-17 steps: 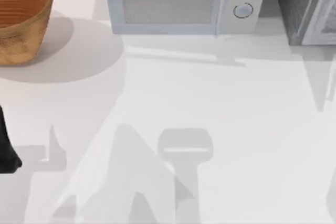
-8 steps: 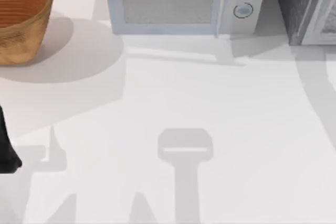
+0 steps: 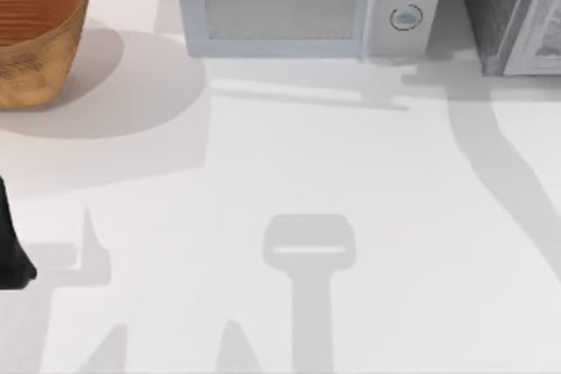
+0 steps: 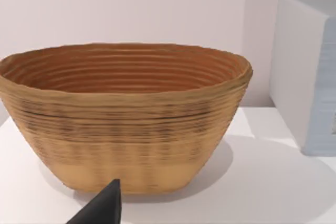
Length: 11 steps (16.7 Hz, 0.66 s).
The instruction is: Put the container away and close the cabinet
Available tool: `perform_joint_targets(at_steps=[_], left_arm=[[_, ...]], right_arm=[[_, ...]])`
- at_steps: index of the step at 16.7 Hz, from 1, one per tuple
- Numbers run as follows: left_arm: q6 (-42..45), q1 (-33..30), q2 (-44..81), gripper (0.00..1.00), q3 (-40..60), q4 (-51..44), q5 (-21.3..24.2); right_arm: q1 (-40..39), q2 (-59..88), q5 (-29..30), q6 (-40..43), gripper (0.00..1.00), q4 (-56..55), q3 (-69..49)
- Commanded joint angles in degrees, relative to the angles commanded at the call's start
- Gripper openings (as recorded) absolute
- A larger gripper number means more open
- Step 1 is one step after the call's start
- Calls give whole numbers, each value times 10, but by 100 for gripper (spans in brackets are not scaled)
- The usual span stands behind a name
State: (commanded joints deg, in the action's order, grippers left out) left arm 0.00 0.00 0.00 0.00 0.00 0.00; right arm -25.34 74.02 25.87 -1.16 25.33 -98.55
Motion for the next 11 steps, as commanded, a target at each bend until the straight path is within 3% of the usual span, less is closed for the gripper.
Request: perform_joint_targets(at_steps=[4,11], left_arm=[[0,0,0,100,0,0,0],[0,0,0,100,0,0,0]], right_arm=[[14,-10,8,6,100,3,-7],[60,75,-37,6,100,-22,-66]])
